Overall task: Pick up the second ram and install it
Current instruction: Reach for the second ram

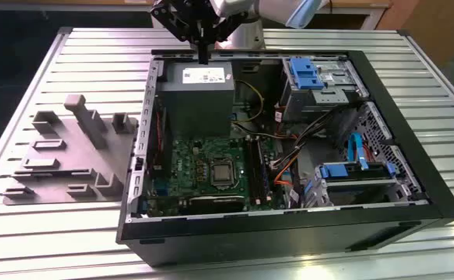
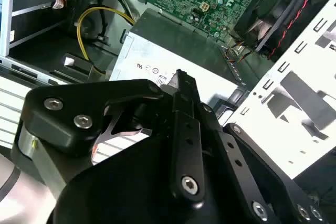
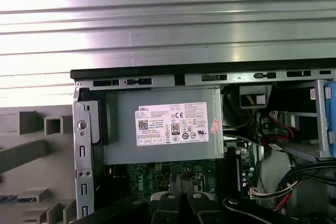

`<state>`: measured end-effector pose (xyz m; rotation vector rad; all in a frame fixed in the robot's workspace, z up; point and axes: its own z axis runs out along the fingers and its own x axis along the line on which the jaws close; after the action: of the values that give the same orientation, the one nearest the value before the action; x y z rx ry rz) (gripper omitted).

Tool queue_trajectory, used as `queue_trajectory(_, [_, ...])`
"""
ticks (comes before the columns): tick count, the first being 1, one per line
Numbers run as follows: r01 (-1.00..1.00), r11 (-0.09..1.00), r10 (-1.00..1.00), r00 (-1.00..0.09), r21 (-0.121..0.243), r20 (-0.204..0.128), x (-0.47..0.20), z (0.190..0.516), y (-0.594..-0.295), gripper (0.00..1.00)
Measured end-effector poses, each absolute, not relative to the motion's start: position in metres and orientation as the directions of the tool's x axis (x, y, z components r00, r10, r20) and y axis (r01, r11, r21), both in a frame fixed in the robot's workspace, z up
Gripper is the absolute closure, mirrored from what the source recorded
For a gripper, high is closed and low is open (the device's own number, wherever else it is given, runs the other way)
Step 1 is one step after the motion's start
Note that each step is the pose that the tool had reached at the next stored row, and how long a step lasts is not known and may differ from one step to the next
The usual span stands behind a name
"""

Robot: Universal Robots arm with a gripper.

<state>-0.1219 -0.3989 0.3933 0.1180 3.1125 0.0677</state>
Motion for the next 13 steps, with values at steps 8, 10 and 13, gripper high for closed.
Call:
queue_trajectory(8, [0.075, 0.996, 0.076, -0.997, 0.044, -0.024, -0.122, 0.3933, -0.3989, 0.9])
queue_trajectory(10, [0.075, 0.996, 0.076, -0.997, 0.044, -0.024, -0.122, 0.3933, -0.3989, 0.9])
queue_trajectory(13, [0.075, 0.996, 0.076, -0.997, 0.044, -0.024, -0.1226, 0.3933, -0.3989, 0.9])
